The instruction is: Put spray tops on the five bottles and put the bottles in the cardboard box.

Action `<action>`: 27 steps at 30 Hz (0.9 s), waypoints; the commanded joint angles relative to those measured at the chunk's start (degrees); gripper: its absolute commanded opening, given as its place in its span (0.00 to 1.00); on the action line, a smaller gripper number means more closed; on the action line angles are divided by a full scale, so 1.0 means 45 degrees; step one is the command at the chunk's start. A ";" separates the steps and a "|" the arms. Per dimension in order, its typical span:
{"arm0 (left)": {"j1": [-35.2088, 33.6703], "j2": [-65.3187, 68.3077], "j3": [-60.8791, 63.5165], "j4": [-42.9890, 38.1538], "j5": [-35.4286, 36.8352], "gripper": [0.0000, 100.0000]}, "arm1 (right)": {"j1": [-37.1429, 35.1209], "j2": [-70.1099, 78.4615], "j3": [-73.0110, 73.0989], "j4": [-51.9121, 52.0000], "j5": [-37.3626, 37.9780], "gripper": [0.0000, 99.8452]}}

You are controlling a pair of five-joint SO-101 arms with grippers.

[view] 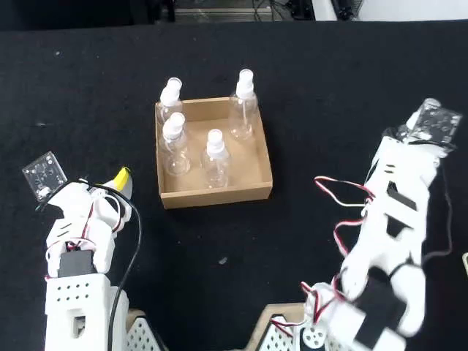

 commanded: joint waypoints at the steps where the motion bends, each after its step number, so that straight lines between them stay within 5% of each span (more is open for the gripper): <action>1: -0.0127 -0.0156 -0.0147 -0.0254 0.0039 0.21 | -0.0938 -0.3409 -0.0947 0.3360 -0.0410 0.01; 15: -0.0127 -0.0156 -0.0088 -0.0234 0.0039 0.21 | -0.6447 -1.1028 -0.0674 0.9495 -0.0488 0.01; 27: -0.0127 -0.0156 -0.0049 -0.0234 0.0039 0.21 | -0.9827 -1.0813 0.2159 0.6447 -0.1485 0.01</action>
